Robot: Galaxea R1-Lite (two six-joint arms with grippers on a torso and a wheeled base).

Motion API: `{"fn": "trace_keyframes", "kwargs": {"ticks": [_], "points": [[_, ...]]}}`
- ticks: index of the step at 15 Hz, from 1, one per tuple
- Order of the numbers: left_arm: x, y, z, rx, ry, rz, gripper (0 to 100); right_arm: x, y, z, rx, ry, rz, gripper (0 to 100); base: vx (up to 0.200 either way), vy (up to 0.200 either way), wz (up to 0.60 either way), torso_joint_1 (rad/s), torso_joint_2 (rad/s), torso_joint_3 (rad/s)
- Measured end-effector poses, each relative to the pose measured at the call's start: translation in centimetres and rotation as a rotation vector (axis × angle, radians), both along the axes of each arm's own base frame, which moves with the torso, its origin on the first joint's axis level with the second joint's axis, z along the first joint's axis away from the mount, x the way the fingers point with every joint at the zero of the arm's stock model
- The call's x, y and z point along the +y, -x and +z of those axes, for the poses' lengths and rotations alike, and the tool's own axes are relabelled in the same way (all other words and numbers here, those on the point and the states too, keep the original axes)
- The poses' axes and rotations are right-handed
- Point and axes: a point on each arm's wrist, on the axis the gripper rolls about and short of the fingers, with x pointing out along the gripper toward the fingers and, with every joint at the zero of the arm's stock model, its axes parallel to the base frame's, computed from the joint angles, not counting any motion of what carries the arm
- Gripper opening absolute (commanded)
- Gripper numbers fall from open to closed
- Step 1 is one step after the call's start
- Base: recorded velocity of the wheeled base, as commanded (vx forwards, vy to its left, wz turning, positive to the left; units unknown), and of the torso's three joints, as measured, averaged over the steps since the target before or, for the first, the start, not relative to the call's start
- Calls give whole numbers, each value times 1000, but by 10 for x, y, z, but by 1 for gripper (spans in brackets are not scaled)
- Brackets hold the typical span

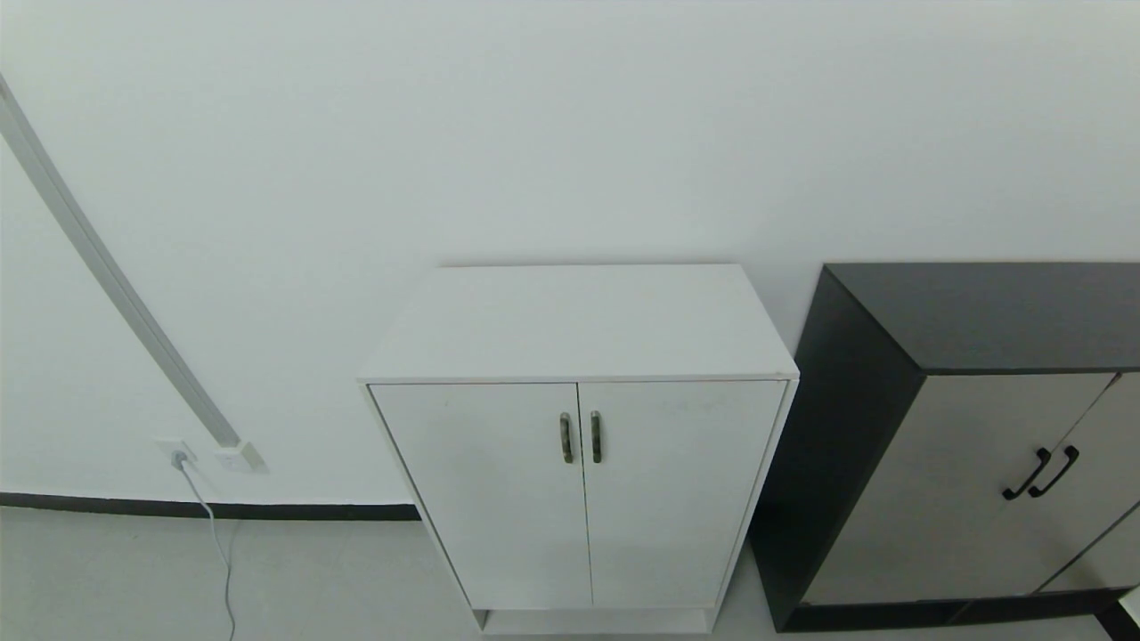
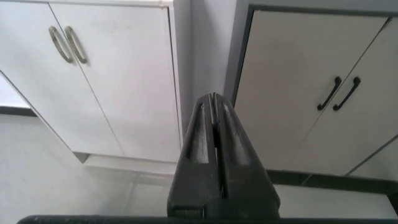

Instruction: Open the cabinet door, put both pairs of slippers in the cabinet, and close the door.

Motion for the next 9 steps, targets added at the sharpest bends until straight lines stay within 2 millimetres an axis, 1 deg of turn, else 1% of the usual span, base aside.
{"fn": "trace_keyframes", "kwargs": {"ticks": [5, 9], "points": [[0, 0, 0, 0, 0, -1, 0, 0, 4, -1, -59, -2, 0, 0, 0, 0, 0, 0, 0, 0], [0, 0, 0, 1, 0, -2, 0, 0, 5, -1, -65, -47, -14, 0, 0, 0, 0, 0, 0, 0]]}}
